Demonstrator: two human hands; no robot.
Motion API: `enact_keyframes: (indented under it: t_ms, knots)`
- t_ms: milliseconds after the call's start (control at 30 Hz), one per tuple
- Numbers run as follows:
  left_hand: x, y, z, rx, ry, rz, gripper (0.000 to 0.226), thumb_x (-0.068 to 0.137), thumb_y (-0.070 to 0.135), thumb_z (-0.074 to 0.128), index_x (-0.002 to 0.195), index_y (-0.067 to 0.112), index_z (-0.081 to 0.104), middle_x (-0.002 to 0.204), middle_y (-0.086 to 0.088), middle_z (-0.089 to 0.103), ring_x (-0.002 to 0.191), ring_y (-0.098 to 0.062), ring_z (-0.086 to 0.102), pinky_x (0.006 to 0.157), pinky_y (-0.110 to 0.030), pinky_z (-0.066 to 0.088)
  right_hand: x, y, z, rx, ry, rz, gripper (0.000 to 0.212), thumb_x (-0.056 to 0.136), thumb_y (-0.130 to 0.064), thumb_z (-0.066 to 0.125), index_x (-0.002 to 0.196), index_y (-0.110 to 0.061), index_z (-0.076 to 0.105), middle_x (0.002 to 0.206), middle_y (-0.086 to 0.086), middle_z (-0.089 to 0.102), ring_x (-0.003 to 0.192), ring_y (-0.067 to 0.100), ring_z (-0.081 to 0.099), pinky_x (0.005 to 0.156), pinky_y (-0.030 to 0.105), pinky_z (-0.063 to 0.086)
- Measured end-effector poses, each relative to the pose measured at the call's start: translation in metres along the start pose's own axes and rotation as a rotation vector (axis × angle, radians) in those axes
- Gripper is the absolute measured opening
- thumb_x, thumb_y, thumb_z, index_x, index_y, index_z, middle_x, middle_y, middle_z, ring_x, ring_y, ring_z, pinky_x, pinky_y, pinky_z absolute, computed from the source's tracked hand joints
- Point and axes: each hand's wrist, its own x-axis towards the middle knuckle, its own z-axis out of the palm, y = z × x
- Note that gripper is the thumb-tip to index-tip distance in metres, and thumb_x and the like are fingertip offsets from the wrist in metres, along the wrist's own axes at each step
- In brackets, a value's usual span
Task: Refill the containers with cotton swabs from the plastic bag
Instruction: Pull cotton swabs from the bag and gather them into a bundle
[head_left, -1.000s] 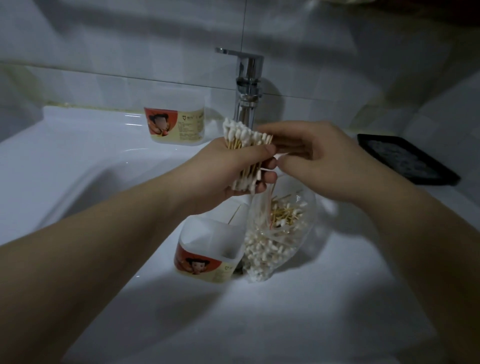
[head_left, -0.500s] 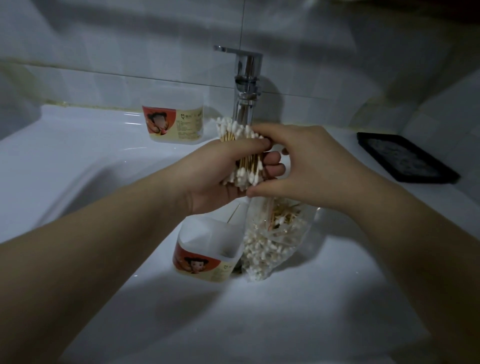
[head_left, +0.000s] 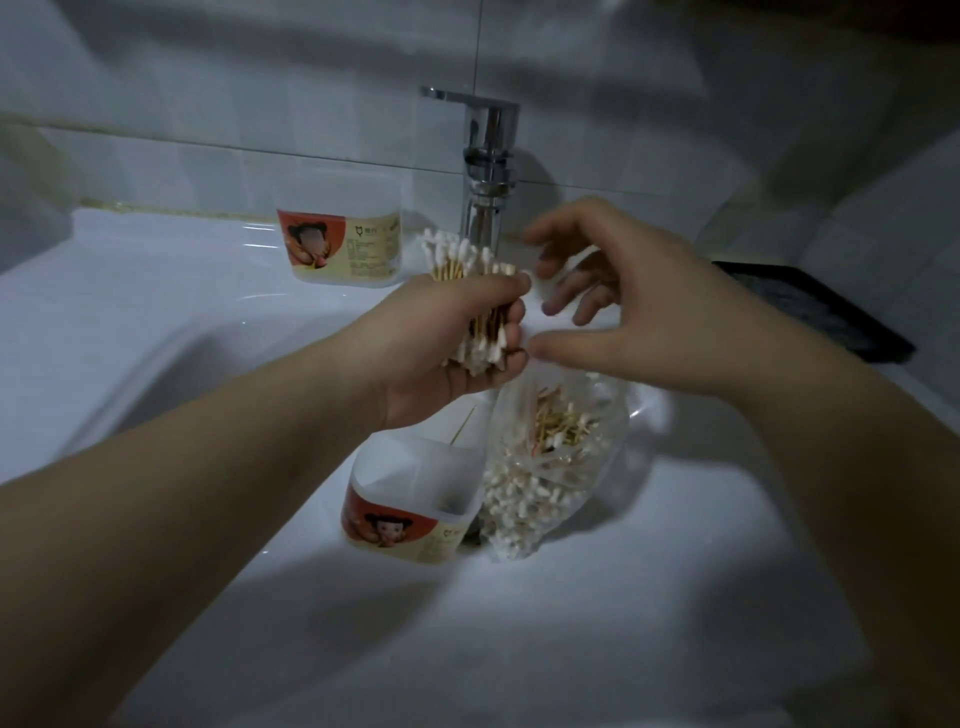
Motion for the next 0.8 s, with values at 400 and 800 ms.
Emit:
enact_keyframes:
  t_ms: [400, 800]
  knots:
    - [0.004, -0.003, -0.002, 0.019, 0.048, 0.04, 0.007, 0.099, 0.013, 0.063, 0.093, 0.013, 0.06, 0.068, 0.0, 0.061, 0.056, -0.012, 0.057, 0.063, -0.029, 0.058, -0.005, -0.003, 0.0, -0.383, -0.489, 0.137, 0.03, 0.083, -0.037, 0.075, 0.108, -0.053, 0.069, 0.085, -0.034, 0.065, 0.07, -0.018, 0.058, 0.067, 0.012, 0.041]
    - [0.002, -0.005, 0.001, 0.087, 0.02, 0.042, 0.015, 0.098, 0.015, 0.065, 0.084, 0.012, 0.063, 0.069, -0.001, 0.062, 0.057, -0.013, 0.059, 0.064, -0.029, 0.057, 0.001, -0.003, 0.031, -0.475, -0.473, 0.074, 0.035, 0.09, -0.032, 0.06, 0.057, -0.038, 0.048, 0.067, -0.008, 0.056, 0.063, 0.008, 0.052, 0.064, 0.028, 0.041]
